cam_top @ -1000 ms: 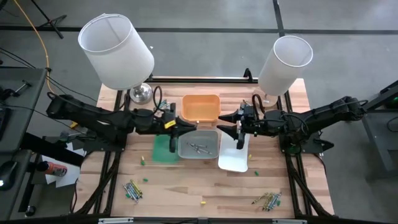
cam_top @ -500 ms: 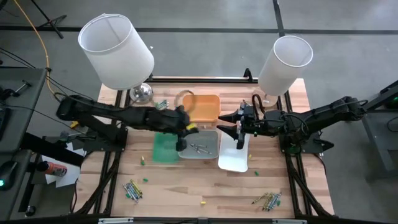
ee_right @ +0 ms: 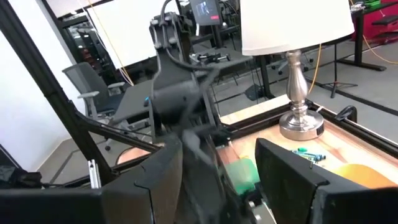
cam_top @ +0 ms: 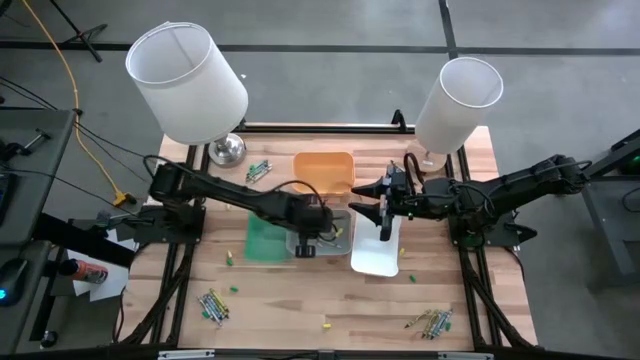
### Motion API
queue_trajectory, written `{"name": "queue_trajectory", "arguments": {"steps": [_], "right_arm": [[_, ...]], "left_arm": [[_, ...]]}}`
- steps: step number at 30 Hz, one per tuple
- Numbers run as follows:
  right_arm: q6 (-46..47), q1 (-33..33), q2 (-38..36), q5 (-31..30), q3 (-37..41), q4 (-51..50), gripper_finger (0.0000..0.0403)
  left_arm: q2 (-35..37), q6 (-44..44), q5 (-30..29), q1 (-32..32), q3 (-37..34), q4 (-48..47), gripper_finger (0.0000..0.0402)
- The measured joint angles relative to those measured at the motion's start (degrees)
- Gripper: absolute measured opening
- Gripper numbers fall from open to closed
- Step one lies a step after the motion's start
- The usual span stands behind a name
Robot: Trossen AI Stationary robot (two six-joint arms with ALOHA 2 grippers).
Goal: Sort crayons
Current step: Put the white crayon into the gray bin
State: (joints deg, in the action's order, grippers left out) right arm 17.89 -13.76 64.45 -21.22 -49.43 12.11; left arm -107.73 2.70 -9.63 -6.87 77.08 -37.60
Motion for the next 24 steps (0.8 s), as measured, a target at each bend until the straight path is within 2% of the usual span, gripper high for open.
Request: {"name": "queue_trajectory", "arguments": {"steps": [13,24], "right_arm": [[0.0,0.0,0.0,0.0,0.0,-0.7,0.0197],[0.0,0.0,0.0,0.0,0.0,-1.0,0.0197]], "left_arm": [[-7.4,-3.0,-2.0,0.1,0.0,1.8,0.0],[-7.7,-6.4,-2.5,0.2,0.1,2.4,0.0021]]}}
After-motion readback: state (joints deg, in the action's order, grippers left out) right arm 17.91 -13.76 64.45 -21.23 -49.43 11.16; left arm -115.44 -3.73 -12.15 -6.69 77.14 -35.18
